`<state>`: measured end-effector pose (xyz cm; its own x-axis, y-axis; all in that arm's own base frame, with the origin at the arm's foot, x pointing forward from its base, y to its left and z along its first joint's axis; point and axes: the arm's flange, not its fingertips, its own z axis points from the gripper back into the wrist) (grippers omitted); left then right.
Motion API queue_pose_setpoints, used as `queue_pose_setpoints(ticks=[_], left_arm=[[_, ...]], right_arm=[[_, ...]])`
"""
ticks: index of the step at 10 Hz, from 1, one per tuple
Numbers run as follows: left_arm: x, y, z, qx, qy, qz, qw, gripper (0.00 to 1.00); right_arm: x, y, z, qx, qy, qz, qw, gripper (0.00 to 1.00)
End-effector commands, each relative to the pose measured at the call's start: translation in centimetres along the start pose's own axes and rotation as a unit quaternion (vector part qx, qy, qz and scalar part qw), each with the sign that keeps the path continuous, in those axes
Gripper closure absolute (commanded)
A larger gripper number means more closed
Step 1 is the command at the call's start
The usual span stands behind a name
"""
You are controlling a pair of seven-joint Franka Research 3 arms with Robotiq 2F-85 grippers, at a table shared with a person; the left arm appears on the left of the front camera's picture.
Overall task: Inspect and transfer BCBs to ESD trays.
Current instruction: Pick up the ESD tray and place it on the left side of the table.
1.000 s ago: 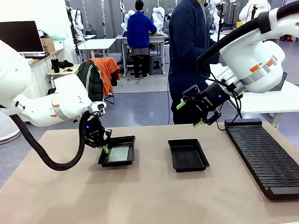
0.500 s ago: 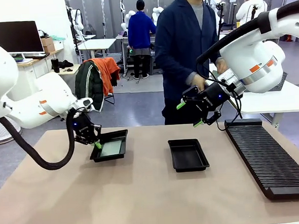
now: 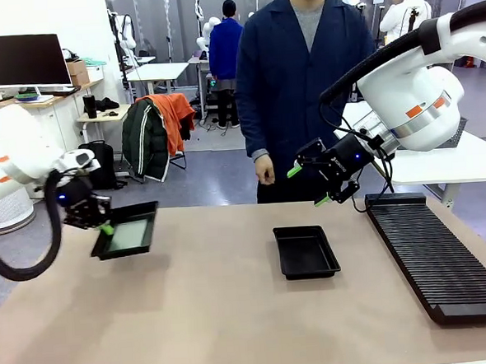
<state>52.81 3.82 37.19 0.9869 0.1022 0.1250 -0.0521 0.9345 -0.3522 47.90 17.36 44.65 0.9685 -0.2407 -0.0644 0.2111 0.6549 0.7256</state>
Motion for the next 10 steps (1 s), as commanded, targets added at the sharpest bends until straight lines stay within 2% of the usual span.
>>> queue_pose_setpoints(ticks=[1,5,10], left_arm=[[-1.1,3.8,1.3,0.017,-0.001,-0.004,1.000,0.96],[-3.1,10.3,1.9,0.044,-0.015,0.001,0.999,0.96],[-4.4,10.8,-0.1,0.075,-0.023,-0.017,0.997,0.96]], right_arm=[[0.0,0.2,0.1,-0.009,-0.007,-0.006,1.000,0.00],[0.0,0.2,0.1,-0.009,-0.007,-0.006,1.000,0.00],[0.0,0.2,0.1,-0.009,-0.007,-0.006,1.000,0.00]])
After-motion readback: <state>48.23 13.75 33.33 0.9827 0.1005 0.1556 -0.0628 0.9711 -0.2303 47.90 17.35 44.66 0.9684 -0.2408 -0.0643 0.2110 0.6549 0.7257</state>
